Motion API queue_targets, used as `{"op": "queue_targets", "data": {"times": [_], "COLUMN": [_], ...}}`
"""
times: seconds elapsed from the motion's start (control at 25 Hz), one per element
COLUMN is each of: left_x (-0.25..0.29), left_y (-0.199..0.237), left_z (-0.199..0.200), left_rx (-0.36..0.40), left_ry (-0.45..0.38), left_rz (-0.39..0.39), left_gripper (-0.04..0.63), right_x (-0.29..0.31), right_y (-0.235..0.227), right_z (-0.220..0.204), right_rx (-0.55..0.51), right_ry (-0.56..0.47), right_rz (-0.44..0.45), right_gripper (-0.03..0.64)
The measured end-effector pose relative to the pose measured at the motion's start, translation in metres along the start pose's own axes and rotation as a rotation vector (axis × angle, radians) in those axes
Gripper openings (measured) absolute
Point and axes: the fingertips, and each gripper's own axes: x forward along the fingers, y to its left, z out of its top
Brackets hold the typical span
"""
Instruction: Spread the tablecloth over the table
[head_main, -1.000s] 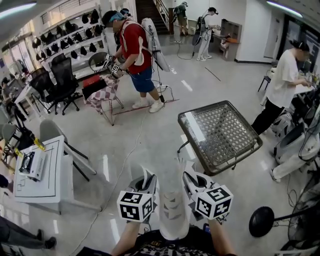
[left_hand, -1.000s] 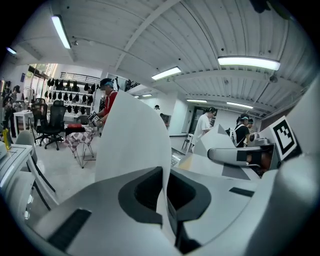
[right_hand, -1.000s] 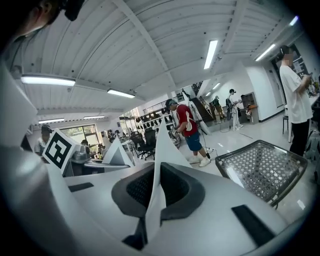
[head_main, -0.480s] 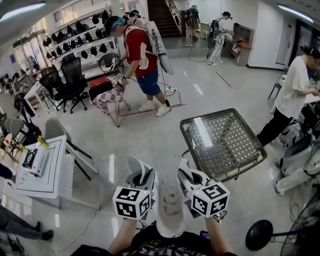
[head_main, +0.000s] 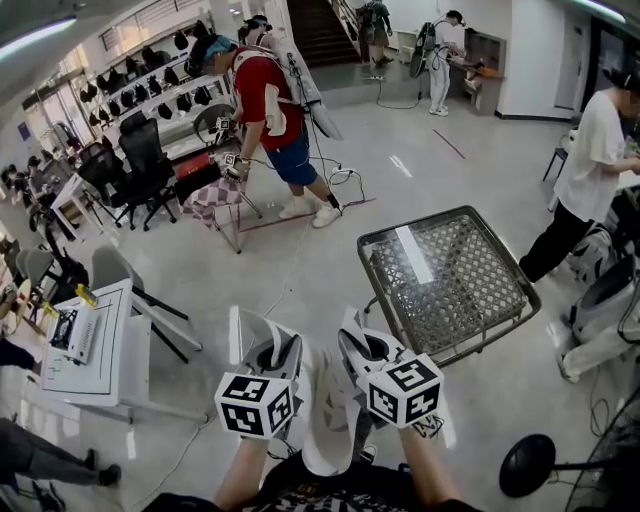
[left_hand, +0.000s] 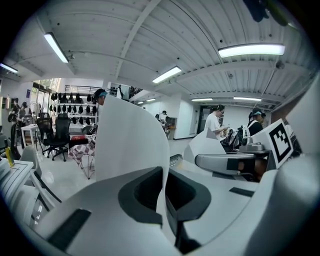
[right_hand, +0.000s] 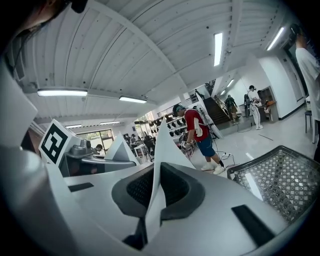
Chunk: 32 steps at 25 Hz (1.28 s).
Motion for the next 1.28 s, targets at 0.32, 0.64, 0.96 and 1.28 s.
{"op": "queue_targets", "data": {"times": [0.32, 0.64, 0.96, 1.28], "left_x": [0.064, 0.150, 0.237, 0.302], "left_y": [0.044, 0.073, 0.089, 0.090], "left_z": [0.035, 0.123, 0.198, 0.217], "left_rx": [-0.012, 0.081, 0.172, 0.144], "left_ry": [-0.037, -0.146, -0.239, -0.222], "left_rz": [0.084, 0.113, 0.077, 0.055], "left_gripper": [0.020, 0.020, 0.020, 0.020], "right_x": [0.052, 0.110, 0.157, 0.174], "right_y": [-0.056, -0.125, -0.204, -0.277], "right_z": [0.034, 0.112, 0.187, 0.217], "right_rx": [-0.043, -0.152, -0.210, -0.220], "right_ry": [0.013, -0.012, -0.095, -0.102], "right_rz": [0.034, 0.051, 0.010, -0.067], "right_gripper": [0.018, 0.018, 0.018, 0.018]}}
